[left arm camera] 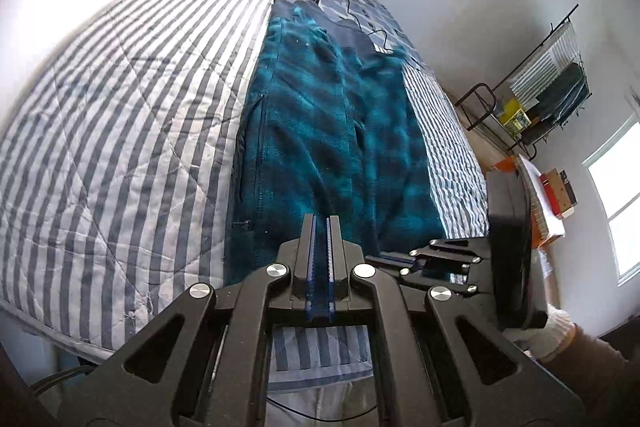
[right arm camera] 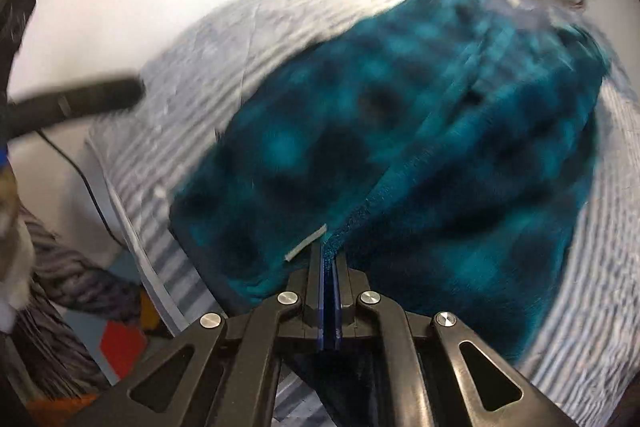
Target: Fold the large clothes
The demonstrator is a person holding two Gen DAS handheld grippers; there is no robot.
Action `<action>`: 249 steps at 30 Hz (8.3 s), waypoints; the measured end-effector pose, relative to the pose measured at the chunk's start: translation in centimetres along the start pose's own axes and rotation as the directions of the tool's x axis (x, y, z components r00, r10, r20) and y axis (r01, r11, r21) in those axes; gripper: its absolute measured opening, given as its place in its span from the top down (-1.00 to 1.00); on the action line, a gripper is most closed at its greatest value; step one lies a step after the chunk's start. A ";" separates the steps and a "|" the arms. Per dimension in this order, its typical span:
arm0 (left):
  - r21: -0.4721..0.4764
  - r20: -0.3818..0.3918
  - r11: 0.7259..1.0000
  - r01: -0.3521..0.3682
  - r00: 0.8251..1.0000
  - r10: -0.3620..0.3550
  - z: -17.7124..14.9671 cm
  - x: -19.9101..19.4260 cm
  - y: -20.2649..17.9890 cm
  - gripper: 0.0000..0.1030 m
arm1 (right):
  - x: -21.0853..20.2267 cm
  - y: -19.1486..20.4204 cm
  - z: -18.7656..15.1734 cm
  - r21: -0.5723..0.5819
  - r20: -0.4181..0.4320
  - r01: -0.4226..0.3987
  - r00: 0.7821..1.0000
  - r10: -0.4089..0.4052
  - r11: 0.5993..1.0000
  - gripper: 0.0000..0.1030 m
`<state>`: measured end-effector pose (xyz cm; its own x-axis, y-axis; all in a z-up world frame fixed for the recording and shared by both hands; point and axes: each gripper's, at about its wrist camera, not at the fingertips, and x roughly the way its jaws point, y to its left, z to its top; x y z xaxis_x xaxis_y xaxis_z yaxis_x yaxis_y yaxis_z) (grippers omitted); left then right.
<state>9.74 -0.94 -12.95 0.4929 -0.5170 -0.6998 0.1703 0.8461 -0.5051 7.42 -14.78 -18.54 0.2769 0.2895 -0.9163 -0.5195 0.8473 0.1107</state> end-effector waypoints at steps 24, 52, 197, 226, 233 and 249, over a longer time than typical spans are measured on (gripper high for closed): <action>-0.029 -0.220 0.986 0.167 0.961 -0.169 -0.5 8.6 -5.5 0.30 | -8.8 -8.6 -7.6 0.378 0.308 -0.362 0.917 0.253 0.852 0.22; 0.246 -0.256 0.968 0.050 0.967 0.015 -4.8 7.7 -8.8 0.66 | -7.9 -6.9 -6.8 0.270 0.171 -0.117 0.983 0.072 0.956 0.34; -0.331 -0.234 0.914 0.234 0.918 -0.320 0.9 4.7 4.8 0.76 | -6.0 -10.3 -9.4 0.497 0.465 -0.542 0.826 0.320 0.677 0.73; -0.383 -0.105 0.919 0.098 0.983 -0.149 15.9 16.4 4.8 0.76 | -0.8 -26.1 5.7 0.635 0.475 -0.508 0.851 0.226 0.582 0.76; -0.411 -0.131 0.908 0.084 0.980 -0.150 15.5 19.7 6.2 0.73 | 3.2 -28.2 5.6 0.657 0.516 -0.586 0.808 0.284 0.475 0.68; -0.365 -0.009 0.906 0.216 0.972 -0.235 19.6 14.5 5.5 -0.39 | -5.1 -26.2 5.3 0.490 0.552 -0.578 0.785 0.280 0.653 0.13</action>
<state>34.58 -1.25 -15.96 0.4315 -0.7027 -0.5657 -0.0505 0.6073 -0.7929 23.92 -36.10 -14.69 0.5181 0.7107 -0.4759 -0.1027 0.6040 0.7903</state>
